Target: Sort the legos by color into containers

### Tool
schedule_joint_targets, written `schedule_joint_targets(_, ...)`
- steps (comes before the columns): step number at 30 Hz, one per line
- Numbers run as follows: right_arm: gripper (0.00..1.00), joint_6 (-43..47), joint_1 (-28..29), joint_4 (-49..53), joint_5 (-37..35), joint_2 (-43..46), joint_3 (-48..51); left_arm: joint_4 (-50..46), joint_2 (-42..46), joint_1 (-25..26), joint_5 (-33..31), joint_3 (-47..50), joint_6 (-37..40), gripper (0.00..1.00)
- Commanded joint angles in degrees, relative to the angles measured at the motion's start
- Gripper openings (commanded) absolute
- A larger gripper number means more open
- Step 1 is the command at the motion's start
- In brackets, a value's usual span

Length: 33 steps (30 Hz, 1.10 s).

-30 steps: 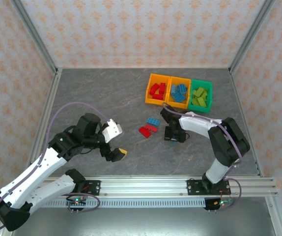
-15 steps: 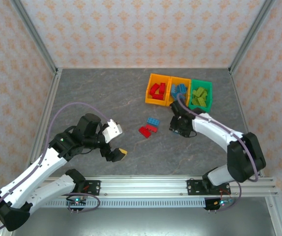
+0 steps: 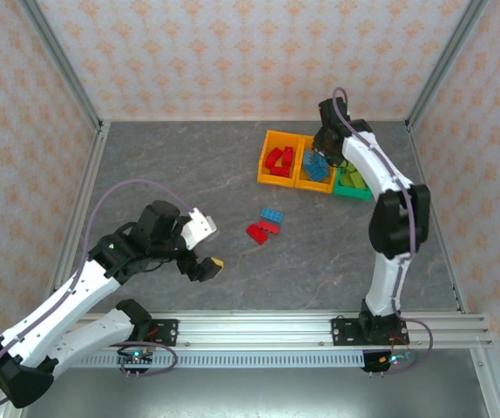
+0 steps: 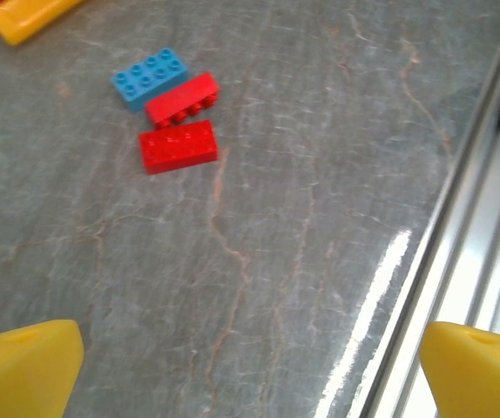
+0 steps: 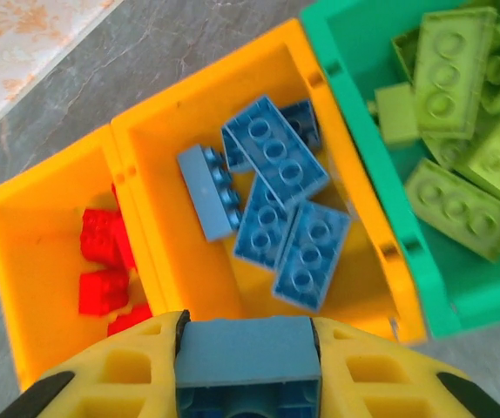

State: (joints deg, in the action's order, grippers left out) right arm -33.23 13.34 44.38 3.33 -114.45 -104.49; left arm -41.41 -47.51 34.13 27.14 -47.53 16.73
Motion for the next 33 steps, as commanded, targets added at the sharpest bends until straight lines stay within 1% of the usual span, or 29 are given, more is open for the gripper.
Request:
schedule_joint_targets(1,0.30,3.4,-0.4,9.5,-1.1,-6.5,-9.2,0.4,3.0,0.6,-5.4,-0.6,-3.5,1.00)
schedule_joint_targets(2,0.35,3.7,-0.6,11.3,-0.7,-8.3,-12.1,1.0,3.1,0.6,-5.9,-0.7,-4.8,1.00)
schedule_joint_targets(5,0.60,4.4,-0.8,13.2,0.1,-9.3,-16.2,2.6,1.8,0.6,-6.4,-1.4,-8.8,1.00)
schedule_joint_targets(6,0.66,4.5,-0.8,13.2,0.2,-8.6,-16.3,3.0,0.7,0.6,-6.5,-2.0,-10.2,1.00)
schedule_joint_targets(7,0.68,4.7,-0.8,13.2,0.2,-7.7,-16.3,3.5,-0.3,0.6,-6.8,-2.6,-11.7,1.00)
schedule_joint_targets(10,0.70,5.1,-0.8,13.9,0.7,-3.6,-14.2,5.3,-4.7,0.7,-8.7,-5.1,-16.8,1.00)
schedule_joint_targets(12,0.70,4.7,-0.7,13.7,1.1,1.5,-9.6,5.4,-9.5,0.7,-10.4,-8.0,-20.3,1.00)
schedule_joint_targets(13,0.69,4.2,-0.7,13.4,1.4,4.3,-6.9,5.0,-12.1,0.7,-10.8,-9.5,-21.4,1.00)
schedule_joint_targets(17,0.71,0.3,0.1,9.1,4.4,19.9,10.2,2.7,-24.5,2.2,-11.7,-18.2,-24.4,0.98)
schedule_joint_targets(21,0.81,-4.5,1.7,8.0,5.3,35.2,24.7,1.5,-35.6,5.5,-16.9,-25.8,-28.5,0.97)
schedule_joint_targets(24,0.86,-8.1,2.5,10.0,4.8,44.4,31.9,1.7,-44.5,7.4,-18.3,-31.0,-32.5,0.97)
schedule_joint_targets(26,0.90,-10.2,3.2,10.3,5.3,49.8,35.8,1.5,-50.6,7.5,-18.3,-34.6,-35.3,0.96)
schedule_joint_targets(29,0.94,-13.0,4.7,9.8,7.5,54.9,40.6,0.7,-59.1,7.7,-18.4,-39.9,-36.4,0.96)
schedule_joint_targets(33,0.95,-15.7,7.7,10.9,7.3,57.5,44.5,0.3,-68.2,7.8,-22.6,-45.4,-36.9,0.96)
